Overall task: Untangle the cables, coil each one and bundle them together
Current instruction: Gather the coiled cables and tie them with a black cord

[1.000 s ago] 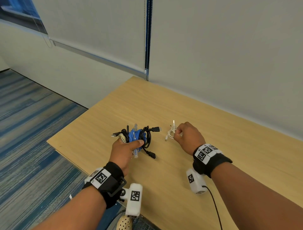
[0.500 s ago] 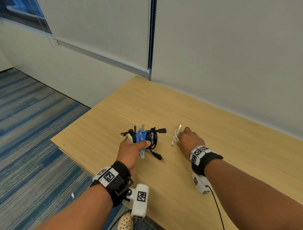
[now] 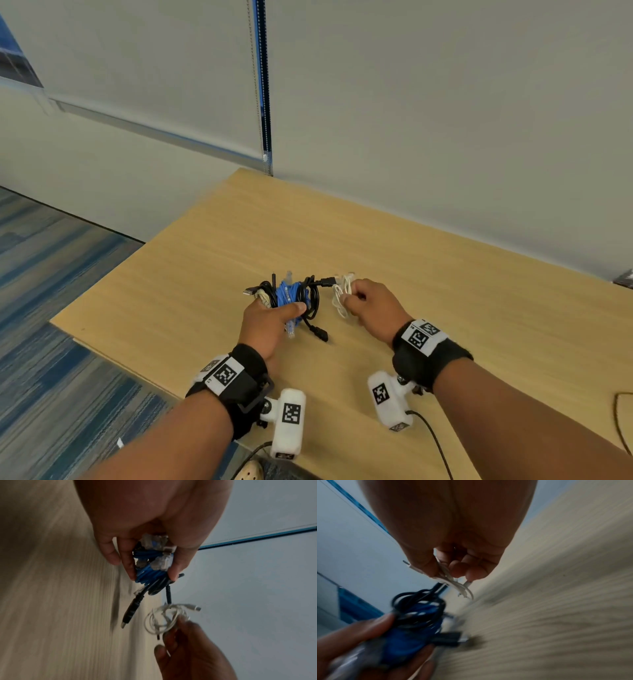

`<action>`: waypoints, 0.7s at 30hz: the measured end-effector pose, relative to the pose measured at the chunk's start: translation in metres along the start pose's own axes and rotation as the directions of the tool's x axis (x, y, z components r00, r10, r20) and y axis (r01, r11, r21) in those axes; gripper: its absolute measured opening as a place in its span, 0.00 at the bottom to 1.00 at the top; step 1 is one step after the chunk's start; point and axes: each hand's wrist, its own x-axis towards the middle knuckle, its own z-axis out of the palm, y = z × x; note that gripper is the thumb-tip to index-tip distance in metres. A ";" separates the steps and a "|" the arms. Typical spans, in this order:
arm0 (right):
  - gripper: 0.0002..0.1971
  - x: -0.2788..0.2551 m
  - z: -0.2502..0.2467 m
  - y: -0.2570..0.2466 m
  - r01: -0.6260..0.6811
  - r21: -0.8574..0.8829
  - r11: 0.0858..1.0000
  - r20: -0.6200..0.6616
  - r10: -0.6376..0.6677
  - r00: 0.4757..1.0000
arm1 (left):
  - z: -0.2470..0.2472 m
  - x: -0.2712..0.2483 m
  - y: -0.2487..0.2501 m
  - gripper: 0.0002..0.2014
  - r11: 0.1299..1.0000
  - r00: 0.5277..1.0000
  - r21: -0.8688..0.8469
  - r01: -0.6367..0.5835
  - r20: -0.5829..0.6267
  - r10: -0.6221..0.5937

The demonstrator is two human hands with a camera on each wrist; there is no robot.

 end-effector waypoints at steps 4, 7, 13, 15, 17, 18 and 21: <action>0.16 -0.026 0.000 -0.010 0.018 0.090 0.996 -0.013 -0.017 1.000 | 0.032 -0.009 -0.003 0.45 1.000 0.996 0.004 -0.014 0.089 0.014; 0.16 -0.039 -0.008 -0.006 -0.010 0.119 0.993 -0.040 0.015 0.999 | 0.050 -0.014 -0.006 0.49 1.000 0.986 -0.017 0.008 0.164 -0.005; 0.13 -0.054 -0.022 0.012 -0.152 0.428 0.891 -0.038 0.185 0.982 | 0.071 -0.020 -0.015 0.38 0.999 0.964 -0.012 0.046 0.263 -0.041; 0.13 -0.059 -0.028 0.014 -0.177 0.522 0.835 -0.010 0.213 0.977 | 0.076 -0.021 -0.017 0.35 0.999 0.960 -0.003 0.039 0.279 -0.036; 0.15 -0.063 -0.032 0.015 -0.180 0.567 0.804 -0.009 0.224 0.975 | 0.083 -0.022 -0.020 0.30 1.000 0.954 0.024 0.007 0.301 -0.014; 0.15 -0.065 -0.034 0.017 -0.182 0.598 0.781 -0.011 0.236 0.972 | 0.086 -0.023 -0.022 0.27 0.999 0.950 0.035 -0.018 0.311 0.006; 0.13 -0.067 -0.040 0.023 -0.210 0.731 0.649 0.023 0.284 0.959 | 0.099 -0.029 -0.024 0.18 0.992 0.942 0.039 -0.118 0.322 0.099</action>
